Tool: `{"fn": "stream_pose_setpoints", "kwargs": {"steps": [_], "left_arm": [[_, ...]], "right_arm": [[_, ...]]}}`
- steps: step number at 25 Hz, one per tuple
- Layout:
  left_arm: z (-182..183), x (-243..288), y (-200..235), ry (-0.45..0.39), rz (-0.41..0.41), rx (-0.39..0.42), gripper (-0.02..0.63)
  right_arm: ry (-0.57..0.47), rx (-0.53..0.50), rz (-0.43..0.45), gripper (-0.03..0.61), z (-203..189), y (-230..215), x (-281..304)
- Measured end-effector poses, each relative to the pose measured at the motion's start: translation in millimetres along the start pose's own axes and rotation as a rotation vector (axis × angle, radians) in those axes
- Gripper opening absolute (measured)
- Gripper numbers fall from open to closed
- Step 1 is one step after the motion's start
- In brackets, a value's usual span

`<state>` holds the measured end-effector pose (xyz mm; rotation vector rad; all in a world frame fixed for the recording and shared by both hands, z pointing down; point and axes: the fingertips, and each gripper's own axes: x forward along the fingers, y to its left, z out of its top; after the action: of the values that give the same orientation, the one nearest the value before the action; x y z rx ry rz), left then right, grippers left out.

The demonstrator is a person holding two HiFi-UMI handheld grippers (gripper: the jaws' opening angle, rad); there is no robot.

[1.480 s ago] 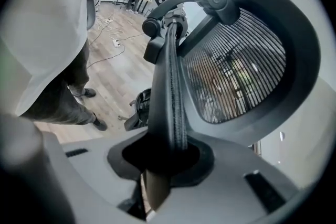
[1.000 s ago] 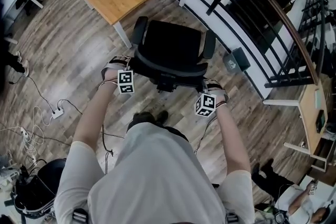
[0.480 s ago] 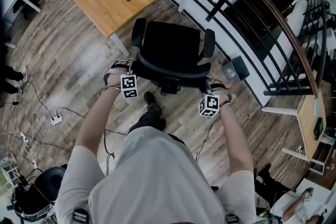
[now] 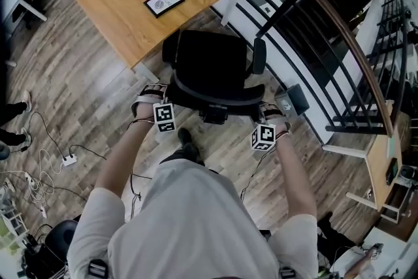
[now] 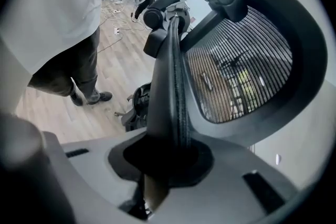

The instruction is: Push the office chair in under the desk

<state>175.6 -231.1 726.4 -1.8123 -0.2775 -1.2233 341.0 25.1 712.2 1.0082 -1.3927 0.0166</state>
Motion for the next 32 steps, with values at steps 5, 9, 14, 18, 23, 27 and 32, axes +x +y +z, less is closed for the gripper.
{"fn": "stream_pose_setpoints", "kwargs": {"steps": [5,9,14,18,23,27,32], "left_arm": [[-11.9,22.1,27.7,0.013,0.0,-0.02,0.107],[-17.8,31.3,42.7,0.029,-0.001,-0.041,0.107],[-21.0,39.7,60.6,0.048,0.004,-0.073,0.107],[-19.3,48.3,75.9,0.072,0.002,-0.104,0.108],[-21.7,54.6,79.9,0.11,-0.012,-0.152,0.107],[-11.8,60.5,89.5,0.148,-0.008,-0.208,0.106],[-8.9,72.5,108.8,0.196,0.005,-0.276,0.104]], "right_arm": [[0.001,-0.036,-0.018,0.058,-2.2,-37.0,29.2],[-0.006,-0.052,-0.007,0.057,-4.1,-57.3,44.6],[-0.031,-0.091,0.0,0.055,-8.1,-84.9,59.2],[-0.058,-0.13,0.008,0.053,-16.5,-108.7,72.6],[-0.096,-0.185,0.017,0.052,-20.6,-131.0,89.1],[-0.139,-0.244,0.023,0.052,-34.5,-158.8,104.0],[-0.186,-0.314,0.021,0.052,-44.0,-198.7,128.5]]}}
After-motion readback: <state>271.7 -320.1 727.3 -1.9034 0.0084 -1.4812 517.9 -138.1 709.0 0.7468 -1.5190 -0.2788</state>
